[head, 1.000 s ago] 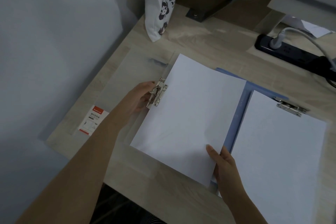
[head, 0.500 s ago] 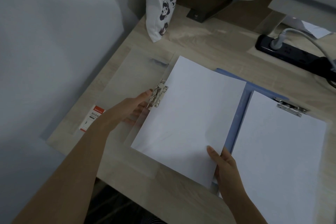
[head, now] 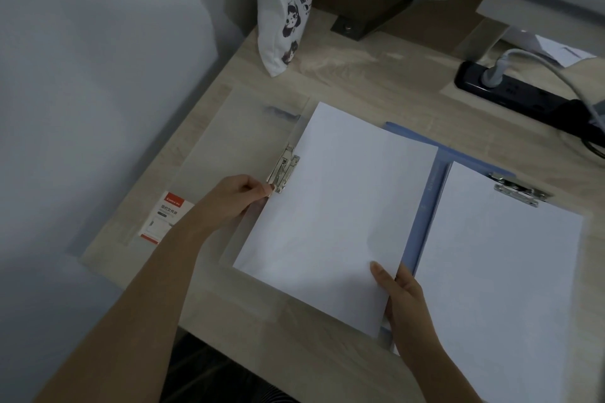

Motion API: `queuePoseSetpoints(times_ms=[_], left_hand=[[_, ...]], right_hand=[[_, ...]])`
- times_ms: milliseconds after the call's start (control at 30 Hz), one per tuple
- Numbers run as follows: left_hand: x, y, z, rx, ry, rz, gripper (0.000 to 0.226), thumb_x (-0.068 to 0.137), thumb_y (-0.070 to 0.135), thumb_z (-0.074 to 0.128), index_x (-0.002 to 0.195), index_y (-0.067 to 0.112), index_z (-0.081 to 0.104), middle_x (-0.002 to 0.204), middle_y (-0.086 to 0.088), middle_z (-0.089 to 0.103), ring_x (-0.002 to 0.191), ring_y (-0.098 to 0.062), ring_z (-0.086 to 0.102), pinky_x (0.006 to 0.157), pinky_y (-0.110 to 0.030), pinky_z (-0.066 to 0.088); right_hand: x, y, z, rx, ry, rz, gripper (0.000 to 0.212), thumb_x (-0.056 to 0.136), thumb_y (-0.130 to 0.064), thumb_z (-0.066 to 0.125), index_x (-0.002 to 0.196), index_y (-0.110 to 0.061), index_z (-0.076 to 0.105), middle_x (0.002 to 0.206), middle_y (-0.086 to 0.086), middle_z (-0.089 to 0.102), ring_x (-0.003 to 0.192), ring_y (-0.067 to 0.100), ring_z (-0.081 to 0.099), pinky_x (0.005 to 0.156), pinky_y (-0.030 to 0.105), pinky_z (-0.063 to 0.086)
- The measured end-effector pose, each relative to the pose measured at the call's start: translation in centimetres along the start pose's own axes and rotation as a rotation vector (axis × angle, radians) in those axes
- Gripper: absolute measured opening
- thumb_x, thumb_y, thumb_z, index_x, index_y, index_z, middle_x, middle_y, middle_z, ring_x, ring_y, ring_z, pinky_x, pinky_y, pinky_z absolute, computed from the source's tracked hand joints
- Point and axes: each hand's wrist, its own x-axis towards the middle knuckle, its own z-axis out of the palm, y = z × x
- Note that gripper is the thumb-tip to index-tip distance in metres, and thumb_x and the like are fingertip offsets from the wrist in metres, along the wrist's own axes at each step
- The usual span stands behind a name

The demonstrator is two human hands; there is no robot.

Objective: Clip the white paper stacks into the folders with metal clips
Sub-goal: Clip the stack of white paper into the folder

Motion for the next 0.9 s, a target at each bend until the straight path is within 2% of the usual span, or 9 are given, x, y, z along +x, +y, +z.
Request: queuePoseSetpoints(times_ms=[133,267,400,500,567,633,767,833,900], left_hand=[[0.3,-0.6,0.0,-0.024,0.031,0.029,0.013,0.088,0.026,0.059,0.08,0.017,0.065,0.073,0.004,0.064,0.071,-0.015,0.051,0.065,-0.024,0.038],[-0.1,-0.9,0.1,-0.118,0.013,-0.002,0.019,0.089,0.027,0.057,0.091,0.012,0.068,0.09,0.0,0.07,0.087,-0.011,0.059,0.08,-0.022,0.041],[-0.5,-0.9,0.9,-0.146,0.084,0.006,0.021,0.089,0.026,0.057,0.097,0.009,0.066,0.092,-0.001,0.065,0.088,-0.012,0.055,0.075,-0.019,0.038],[-1.3,-0.8,1.7,-0.186,0.12,0.013,0.02,0.086,0.024,0.061,0.098,0.008,0.062,0.092,-0.003,0.063,0.084,-0.012,0.057,0.074,-0.019,0.041],[-2.4,-0.5,2.0,-0.26,0.132,0.033,0.011,0.087,0.022,0.06,0.09,0.011,0.061,0.091,-0.003,0.064,0.076,-0.007,0.061,0.064,-0.013,0.043],[-3.7,0.2,2.0,-0.292,0.151,0.086,0.008,0.088,0.021,0.058,0.082,0.016,0.06,0.089,0.0,0.065,0.072,-0.002,0.062,0.057,-0.008,0.043],[-6.9,2.6,2.1,-0.324,0.121,0.219,0.014,0.083,0.036,0.059,0.078,0.022,0.059,0.084,0.002,0.064,0.077,-0.009,0.059,0.069,-0.021,0.043],[-8.6,4.4,2.8,-0.349,0.09,0.257,0.019,0.079,0.044,0.055,0.076,0.025,0.058,0.081,0.003,0.06,0.078,-0.014,0.054,0.073,-0.028,0.039],[-10.1,6.3,4.1,-0.359,0.055,0.317,0.02,0.086,0.042,0.053,0.084,0.023,0.06,0.086,0.003,0.062,0.082,-0.013,0.058,0.075,-0.025,0.042]], right_hand=[[0.0,0.0,-0.1,-0.004,0.007,0.002,0.018,0.09,-0.016,0.053,0.1,-0.025,0.065,0.092,-0.003,0.074,0.085,0.018,0.067,0.073,0.034,0.054],[0.0,0.1,0.1,-0.014,0.016,-0.016,0.02,0.09,-0.016,0.053,0.105,-0.027,0.062,0.101,-0.003,0.071,0.093,0.019,0.065,0.083,0.039,0.053],[0.2,0.0,0.9,-0.223,0.128,-0.145,0.022,0.09,-0.014,0.054,0.108,-0.025,0.048,0.112,-0.001,0.06,0.103,0.019,0.057,0.097,0.04,0.045],[0.4,-0.2,1.7,-0.371,0.217,-0.144,0.055,0.087,-0.015,0.059,0.134,-0.024,0.031,0.127,0.004,0.052,0.109,0.023,0.052,0.095,0.036,0.043],[0.3,-0.3,1.5,-0.597,0.282,-0.194,0.077,0.084,-0.02,0.064,0.144,-0.024,0.017,0.14,0.006,0.038,0.123,0.027,0.043,0.1,0.04,0.04],[0.2,-0.4,0.8,-0.9,0.316,-0.327,0.078,0.083,-0.029,0.065,0.145,-0.016,0.02,0.143,0.009,0.031,0.129,0.028,0.033,0.105,0.04,0.035],[-0.4,-0.9,-0.7,-1.095,0.082,-0.407,0.061,0.093,-0.035,0.047,0.145,-0.013,0.024,0.155,0.001,0.02,0.141,0.018,0.02,0.114,0.028,0.02],[-1.0,-2.2,-1.3,-0.981,-0.017,-0.349,0.057,0.094,-0.036,0.045,0.144,-0.016,0.027,0.154,-0.002,0.023,0.141,0.014,0.023,0.114,0.026,0.019],[-2.1,-4.2,-1.9,-0.731,-0.096,-0.222,0.05,0.093,-0.035,0.047,0.139,-0.018,0.038,0.144,-0.002,0.04,0.13,0.014,0.04,0.107,0.026,0.03]])
